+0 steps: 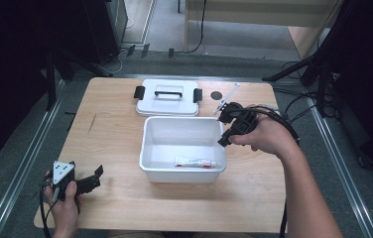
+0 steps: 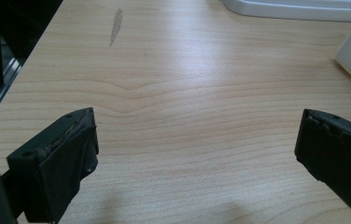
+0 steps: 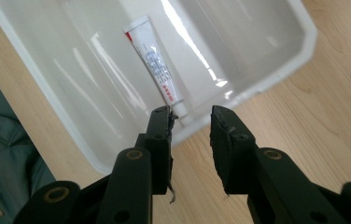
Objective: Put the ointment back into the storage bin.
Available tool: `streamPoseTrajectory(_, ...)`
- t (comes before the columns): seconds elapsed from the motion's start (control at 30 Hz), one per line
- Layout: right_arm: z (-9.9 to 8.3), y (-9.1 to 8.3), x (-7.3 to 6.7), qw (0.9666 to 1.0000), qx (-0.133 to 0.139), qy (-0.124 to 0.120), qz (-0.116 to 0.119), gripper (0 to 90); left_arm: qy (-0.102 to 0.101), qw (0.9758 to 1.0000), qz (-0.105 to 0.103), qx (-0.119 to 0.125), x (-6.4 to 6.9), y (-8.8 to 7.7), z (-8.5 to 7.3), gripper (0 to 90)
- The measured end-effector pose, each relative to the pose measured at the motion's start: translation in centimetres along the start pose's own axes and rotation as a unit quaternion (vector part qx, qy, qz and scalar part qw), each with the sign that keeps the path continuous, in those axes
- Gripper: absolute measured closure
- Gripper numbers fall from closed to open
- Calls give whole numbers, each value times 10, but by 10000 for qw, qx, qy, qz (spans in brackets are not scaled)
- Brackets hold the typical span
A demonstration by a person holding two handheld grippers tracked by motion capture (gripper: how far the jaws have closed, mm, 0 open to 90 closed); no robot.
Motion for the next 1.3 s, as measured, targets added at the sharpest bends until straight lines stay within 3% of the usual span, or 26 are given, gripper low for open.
streamPoseTrajectory(0.13, -15, -9, 6, 9997, 94, 174, -154, 588, 15, 10000, 6, -3, 0, 0, 0, 0)
streamPoseTrajectory(0.3, -33, -15, 14, 9975, 258, 554, -351, 374, 8, 10000, 9, -2, 0, 0, 0, 0)
streamPoseTrajectory(0.47, -53, -15, 22, 9918, 356, 1011, -697, 119, 18, 10000, 8, 4, 0, 0, 0, 0)
streamPoseTrajectory(0.5, -57, -15, 24, 9907, 379, 1084, -727, 105, 13, 10000, 8, 3, 0, 0, 0, 0)
streamPoseTrajectory(0.57, -66, -13, 28, 9865, 491, 1315, -844, 1, 12, 10000, 5, -1, 1, 0, 0, 0)
streamPoseTrajectory(0.77, -89, -4, 37, 9781, 721, 1725, -914, 0, 29, 10000, 9, -1, 1, 0, 0, 0)
streamPoseTrajectory(0.97, -113, 9, 45, 9717, 904, 1934, -1014, 0, 34, 10000, 19, 2, 1, 0, 0, 0)
streamPoseTrajectory(1.3, -152, 40, 53, 9553, 1376, 2309, -1235, 0, 38, 10000, 20, 8, 1, 0, 0, 0)
Point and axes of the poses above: each handheld gripper's, and its own axes: y roughly forward along the jaws, z roughly out of its top, x roughly to its right, the point moved 1 cm from there along y, roughly forward along the jaws, and after that the axes turned 5 degrees about z, right-handed, at the moved point
